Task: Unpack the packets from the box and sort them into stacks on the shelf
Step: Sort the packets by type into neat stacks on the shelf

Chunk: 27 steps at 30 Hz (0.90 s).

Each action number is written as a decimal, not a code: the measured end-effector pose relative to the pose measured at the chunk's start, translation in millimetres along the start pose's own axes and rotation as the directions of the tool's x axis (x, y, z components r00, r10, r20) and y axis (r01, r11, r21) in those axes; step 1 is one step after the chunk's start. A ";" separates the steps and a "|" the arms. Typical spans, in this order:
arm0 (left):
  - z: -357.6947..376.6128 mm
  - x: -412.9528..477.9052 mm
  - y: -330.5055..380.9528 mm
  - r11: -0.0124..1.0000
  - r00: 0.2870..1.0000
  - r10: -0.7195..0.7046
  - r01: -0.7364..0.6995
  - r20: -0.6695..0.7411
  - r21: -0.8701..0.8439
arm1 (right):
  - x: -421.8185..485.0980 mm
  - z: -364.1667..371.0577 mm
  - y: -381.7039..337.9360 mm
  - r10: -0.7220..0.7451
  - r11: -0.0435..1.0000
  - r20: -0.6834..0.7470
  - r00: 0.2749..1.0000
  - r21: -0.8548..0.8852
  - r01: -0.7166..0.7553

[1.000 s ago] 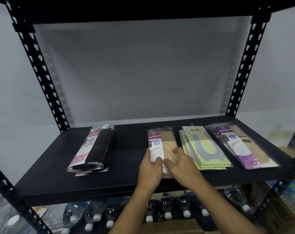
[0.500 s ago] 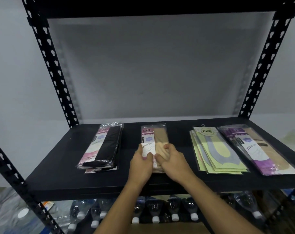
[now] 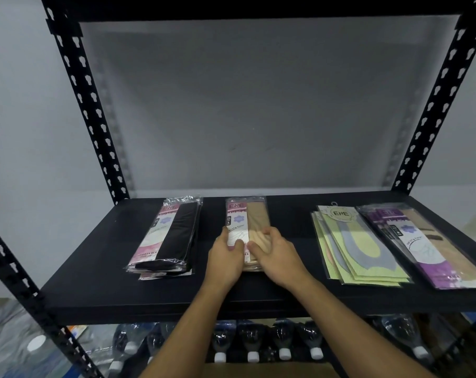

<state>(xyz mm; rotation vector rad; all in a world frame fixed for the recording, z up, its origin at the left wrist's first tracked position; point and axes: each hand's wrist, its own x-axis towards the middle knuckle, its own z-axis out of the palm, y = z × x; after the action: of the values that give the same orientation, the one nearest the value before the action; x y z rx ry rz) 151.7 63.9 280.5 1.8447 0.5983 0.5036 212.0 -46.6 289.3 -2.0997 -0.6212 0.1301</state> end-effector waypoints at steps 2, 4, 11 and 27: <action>-0.4 2.1 -1.2 1.000 1.000 -0.004 0.004 0.000 0.011 | 0.9 -1.1 -0.3 0.005 1.000 0.005 1.000 -0.006 -0.005; -1.1 2.3 -0.6 1.000 1.000 0.002 -0.002 -0.003 0.020 | 1.3 -1.6 -0.3 0.004 1.000 0.000 1.000 -0.002 -0.004; -8.2 -4.5 5.5 0.996 0.998 0.070 -0.070 0.001 0.053 | -6.7 -9.7 -1.7 -0.029 0.999 -0.044 0.999 0.015 0.030; 82.7 -78.5 66.2 0.911 0.904 0.396 -0.409 0.160 0.054 | -75.5 -136.0 58.5 -0.026 0.999 -0.363 0.931 -0.040 0.012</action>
<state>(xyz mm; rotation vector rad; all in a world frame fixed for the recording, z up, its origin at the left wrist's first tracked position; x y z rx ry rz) 150.5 -64.3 311.0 2.0785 0.1353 0.6140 212.3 -211.4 310.2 -2.0800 -0.4205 -0.2805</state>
